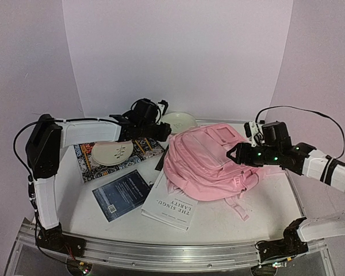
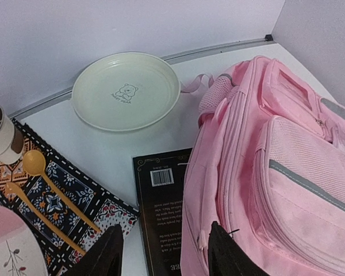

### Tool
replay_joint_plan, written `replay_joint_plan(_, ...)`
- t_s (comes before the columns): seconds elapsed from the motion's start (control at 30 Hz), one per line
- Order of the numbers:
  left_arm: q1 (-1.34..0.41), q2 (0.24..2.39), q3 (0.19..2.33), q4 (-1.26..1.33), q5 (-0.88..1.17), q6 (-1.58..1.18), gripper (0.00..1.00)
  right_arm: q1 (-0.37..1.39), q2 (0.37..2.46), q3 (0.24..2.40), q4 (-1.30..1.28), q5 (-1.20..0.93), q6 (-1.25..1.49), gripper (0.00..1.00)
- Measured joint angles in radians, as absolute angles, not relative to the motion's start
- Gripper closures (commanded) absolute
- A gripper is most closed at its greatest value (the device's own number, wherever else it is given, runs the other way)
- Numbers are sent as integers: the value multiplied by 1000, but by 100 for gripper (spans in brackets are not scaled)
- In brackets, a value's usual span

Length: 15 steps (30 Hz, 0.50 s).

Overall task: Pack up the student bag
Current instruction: Put down the student bag with the book.

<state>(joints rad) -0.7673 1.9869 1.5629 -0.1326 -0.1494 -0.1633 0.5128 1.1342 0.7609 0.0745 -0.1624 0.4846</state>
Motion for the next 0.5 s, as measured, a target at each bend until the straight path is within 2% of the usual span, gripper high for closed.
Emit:
replay_joint_plan(0.27,-776,1769,1362,-127,-111,-312,29,405,1069,716,48,-105,486,19)
replay_joint_plan(0.5,-838,1724,1239,-125,-9,-484,26,368,1069,647,61,-92,511,11)
